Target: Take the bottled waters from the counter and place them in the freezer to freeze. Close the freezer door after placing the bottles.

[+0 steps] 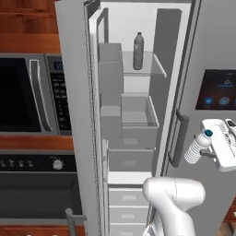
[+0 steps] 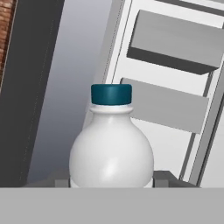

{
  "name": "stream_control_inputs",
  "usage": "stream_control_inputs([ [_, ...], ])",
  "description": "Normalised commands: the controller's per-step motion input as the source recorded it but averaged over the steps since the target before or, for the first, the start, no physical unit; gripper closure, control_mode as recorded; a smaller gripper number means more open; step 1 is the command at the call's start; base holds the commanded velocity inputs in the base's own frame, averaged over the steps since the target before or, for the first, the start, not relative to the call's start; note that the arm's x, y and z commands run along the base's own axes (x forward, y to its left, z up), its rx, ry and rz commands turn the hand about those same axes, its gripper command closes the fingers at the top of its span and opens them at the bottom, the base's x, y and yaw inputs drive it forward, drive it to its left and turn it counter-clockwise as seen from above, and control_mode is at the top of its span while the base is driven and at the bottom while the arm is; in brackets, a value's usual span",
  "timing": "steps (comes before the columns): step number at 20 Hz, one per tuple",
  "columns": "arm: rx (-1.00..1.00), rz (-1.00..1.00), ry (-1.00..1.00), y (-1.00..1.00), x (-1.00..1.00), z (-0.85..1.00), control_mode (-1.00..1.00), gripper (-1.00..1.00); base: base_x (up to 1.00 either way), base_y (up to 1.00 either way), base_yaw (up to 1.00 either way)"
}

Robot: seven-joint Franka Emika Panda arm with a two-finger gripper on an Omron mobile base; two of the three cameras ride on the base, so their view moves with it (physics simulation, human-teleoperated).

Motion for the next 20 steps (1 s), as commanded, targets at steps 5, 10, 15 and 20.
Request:
stream_control_inputs([
  [5,0.0,0.0,0.0,0.0,0.0,0.0,1.0,1.0,0.13,0.48,-0.04],
  [10,0.0,0.0,0.0,0.0,0.01,0.0,-1.0,1.0,0.09,0.24,-0.02],
  [15,0.0,0.0,0.01,-0.02,0.0,0.0,-1.0,1.0,0.0,0.0,0.0],
  [20,-0.08,-0.12,0.0,0.31,0.16,0.08,-1.0,1.0,0.0,0.0,0.0],
])
